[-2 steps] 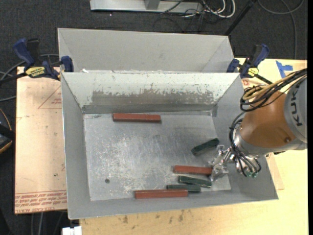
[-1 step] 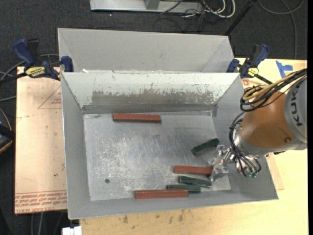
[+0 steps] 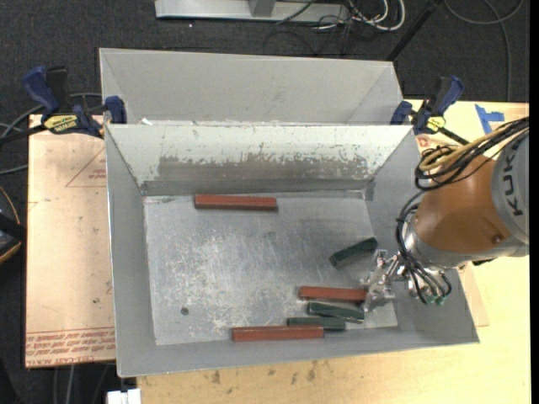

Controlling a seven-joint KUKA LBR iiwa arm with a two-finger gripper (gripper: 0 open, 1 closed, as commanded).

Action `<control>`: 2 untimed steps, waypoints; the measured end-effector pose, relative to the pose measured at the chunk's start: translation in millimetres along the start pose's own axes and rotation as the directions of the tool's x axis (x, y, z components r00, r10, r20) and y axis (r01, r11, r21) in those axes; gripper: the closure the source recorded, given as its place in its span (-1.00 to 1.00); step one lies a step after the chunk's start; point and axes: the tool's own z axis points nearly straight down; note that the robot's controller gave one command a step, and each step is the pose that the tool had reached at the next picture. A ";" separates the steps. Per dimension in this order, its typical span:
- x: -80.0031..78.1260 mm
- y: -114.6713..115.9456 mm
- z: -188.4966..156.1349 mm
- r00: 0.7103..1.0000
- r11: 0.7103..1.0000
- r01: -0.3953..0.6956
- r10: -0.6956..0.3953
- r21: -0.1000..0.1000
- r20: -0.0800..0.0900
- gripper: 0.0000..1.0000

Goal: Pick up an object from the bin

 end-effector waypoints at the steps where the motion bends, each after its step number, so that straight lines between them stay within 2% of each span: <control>1: -8.9 -5.4 -33.8 1.000 1.000 0.018 -0.018 0.002 0.003 1.00; 2: -20.8 -6.1 -152.5 0.997 0.997 0.081 -0.081 0.001 -0.002 1.00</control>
Offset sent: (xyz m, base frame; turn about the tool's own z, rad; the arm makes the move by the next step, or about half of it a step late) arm 0.0187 -0.0083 0.1529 -0.0811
